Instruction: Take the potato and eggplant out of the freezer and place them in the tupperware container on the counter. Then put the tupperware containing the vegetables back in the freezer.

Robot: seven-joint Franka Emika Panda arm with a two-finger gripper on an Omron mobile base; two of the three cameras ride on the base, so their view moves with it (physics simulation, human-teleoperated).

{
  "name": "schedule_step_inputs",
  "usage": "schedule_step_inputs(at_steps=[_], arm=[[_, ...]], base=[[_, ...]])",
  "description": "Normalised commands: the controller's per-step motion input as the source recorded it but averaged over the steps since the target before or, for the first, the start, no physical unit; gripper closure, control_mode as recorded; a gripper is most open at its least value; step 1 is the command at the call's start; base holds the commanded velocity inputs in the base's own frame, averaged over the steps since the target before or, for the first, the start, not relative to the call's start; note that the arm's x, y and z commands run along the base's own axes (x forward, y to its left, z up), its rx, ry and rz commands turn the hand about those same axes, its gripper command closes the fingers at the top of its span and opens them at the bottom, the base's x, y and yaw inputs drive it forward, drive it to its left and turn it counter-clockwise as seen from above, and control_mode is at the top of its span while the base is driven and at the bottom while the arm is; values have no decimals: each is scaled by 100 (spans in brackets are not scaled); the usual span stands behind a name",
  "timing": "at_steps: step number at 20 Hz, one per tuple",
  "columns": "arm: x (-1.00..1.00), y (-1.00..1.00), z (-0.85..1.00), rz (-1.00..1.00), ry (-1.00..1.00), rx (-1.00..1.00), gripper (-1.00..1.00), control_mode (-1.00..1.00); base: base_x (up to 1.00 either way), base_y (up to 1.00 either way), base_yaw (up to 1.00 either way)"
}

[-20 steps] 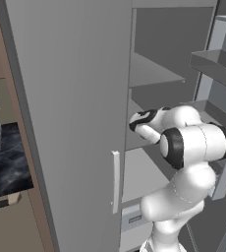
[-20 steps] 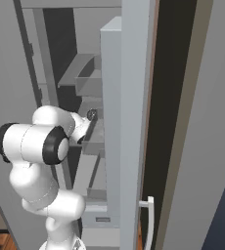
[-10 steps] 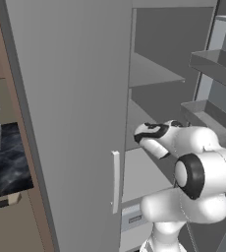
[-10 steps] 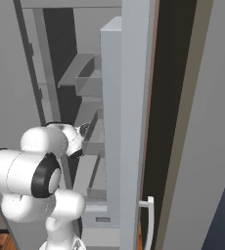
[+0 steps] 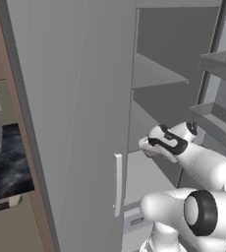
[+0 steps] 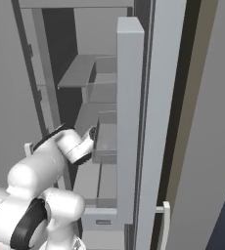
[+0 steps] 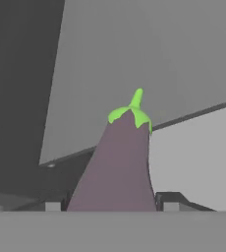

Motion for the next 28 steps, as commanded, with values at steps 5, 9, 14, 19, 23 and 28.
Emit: schedule_step_inputs(at_steps=[5,9,14,19,23,28], arm=[[-56,10,54,0,-6,-5,100,-100],[-49,28,54,0,-9,-7,100,-100],[-40,48,40,-2,-17,-16,100,-100],[-49,55,22,-4,-22,-23,100,-100],[-72,50,21,-7,-28,-27,100,-100],[-77,29,41,-9,-25,-24,100,-100]], base=[[0,0,0],[0,0,0],[0,0,0],[0,0,0],[0,0,0],[0,0,0]])
